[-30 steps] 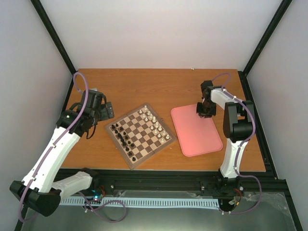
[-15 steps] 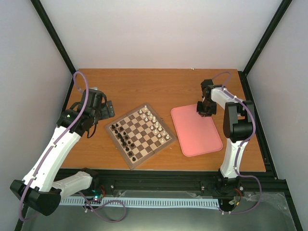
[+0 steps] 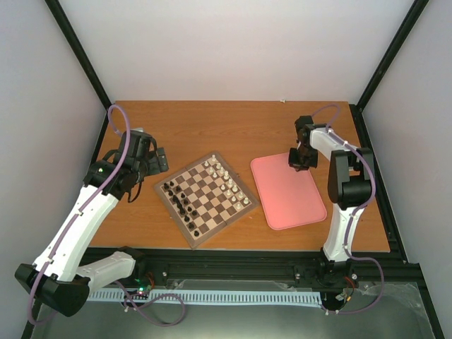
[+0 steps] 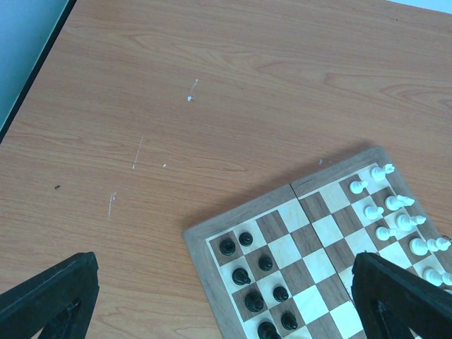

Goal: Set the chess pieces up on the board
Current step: Pick up the chess piece from the storage box, then place the chess piece on the chessboard.

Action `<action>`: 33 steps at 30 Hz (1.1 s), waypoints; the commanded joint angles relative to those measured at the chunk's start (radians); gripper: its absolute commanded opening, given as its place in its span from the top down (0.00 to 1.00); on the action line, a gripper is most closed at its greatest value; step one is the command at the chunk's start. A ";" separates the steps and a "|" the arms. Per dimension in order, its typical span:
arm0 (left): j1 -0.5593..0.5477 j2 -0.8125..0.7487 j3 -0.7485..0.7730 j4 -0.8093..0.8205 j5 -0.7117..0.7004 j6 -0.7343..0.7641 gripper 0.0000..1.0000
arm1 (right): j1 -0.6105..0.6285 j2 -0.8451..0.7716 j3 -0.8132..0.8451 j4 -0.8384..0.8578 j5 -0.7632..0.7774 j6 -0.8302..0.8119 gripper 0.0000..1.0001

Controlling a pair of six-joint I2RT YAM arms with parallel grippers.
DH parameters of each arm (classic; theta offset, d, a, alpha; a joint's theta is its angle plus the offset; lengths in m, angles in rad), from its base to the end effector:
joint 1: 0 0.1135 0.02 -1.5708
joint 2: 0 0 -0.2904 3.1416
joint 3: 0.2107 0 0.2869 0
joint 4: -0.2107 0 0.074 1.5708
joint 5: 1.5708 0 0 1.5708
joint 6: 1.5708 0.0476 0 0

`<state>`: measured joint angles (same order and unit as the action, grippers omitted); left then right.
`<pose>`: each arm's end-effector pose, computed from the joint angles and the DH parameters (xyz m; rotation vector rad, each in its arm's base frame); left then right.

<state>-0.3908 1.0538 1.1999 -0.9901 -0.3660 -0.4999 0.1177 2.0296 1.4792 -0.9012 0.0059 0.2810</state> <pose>0.2136 -0.0696 0.3776 -0.2917 2.3249 0.0075 0.4306 0.0506 0.1575 0.2471 3.0133 0.0270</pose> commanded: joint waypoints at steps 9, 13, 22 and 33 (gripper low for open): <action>-0.006 -0.047 0.013 0.010 0.032 0.006 0.00 | 0.250 -0.280 -0.041 -0.145 0.038 0.099 0.97; -0.005 -0.070 -0.001 0.011 0.050 0.004 0.00 | 0.410 -0.303 -0.030 -0.186 0.030 0.153 0.97; -0.005 -0.123 -0.016 -0.022 0.077 0.012 0.00 | 0.777 -0.148 0.178 -0.226 0.039 0.245 0.97; -0.006 -0.169 -0.027 -0.041 0.077 0.049 0.00 | 0.985 -0.011 0.294 -0.223 0.000 0.274 0.97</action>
<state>-0.3908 0.8902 1.1629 -1.0168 -0.2989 -0.4847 1.0676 1.9766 1.7309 -1.1095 0.0093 0.5255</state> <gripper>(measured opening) 0.997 0.057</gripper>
